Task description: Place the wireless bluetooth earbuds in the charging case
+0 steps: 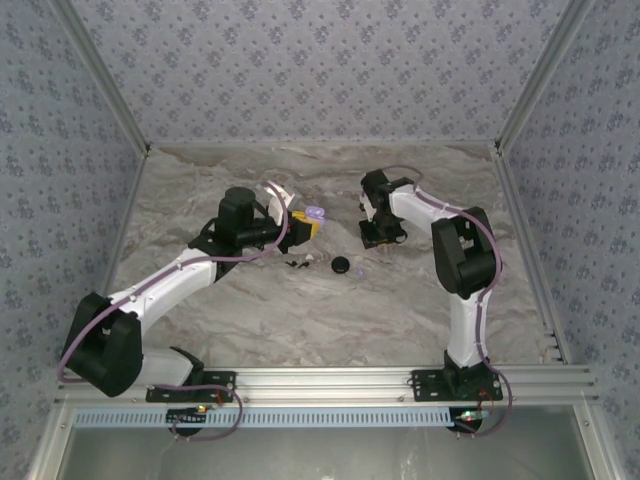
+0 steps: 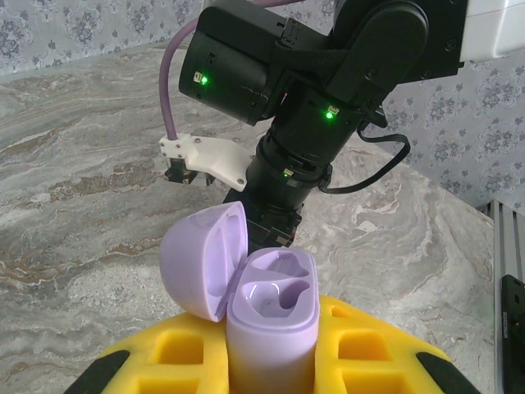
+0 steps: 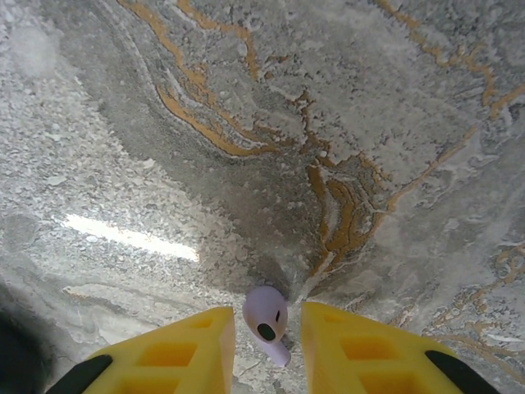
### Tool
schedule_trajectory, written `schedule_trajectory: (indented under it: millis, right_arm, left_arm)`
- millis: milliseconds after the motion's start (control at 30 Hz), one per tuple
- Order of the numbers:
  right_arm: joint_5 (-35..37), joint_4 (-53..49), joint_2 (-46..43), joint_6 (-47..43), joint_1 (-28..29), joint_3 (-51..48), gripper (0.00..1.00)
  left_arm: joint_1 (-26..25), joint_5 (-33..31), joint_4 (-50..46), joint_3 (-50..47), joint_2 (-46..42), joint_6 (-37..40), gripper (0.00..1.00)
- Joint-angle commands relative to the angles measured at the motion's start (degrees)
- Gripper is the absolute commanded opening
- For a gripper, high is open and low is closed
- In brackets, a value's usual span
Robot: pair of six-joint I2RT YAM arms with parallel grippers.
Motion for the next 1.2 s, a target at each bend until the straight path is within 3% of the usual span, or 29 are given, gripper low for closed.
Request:
schedule_trajectory:
  millis: [0, 267, 633, 1167]
  right_arm:
    - [1.14, -1.81, 1.79, 0.11, -0.04, 1.95, 0.28]
    - [1.18, -2.05, 3.46, 0.85, -0.14, 2.66, 0.27]
    - [-1.06, -0.17, 2.35, 4.54, -1.57, 0.05, 0.17]
    - [-23.99, 14.05, -10.55, 12.61, -9.53, -12.75, 0.15]
  left_arm:
    - [-0.19, -0.14, -0.20, 0.46, -1.82, 0.89, 0.12]
    - [-0.26, -0.39, -0.26, 0.08, -2.14, 0.91, 0.12]
    - [-0.26, -0.66, -0.36, -0.19, -2.48, 1.00, 0.12]
    - [-1.34, -5.26, 10.22, -1.69, 5.03, -7.74, 0.12]
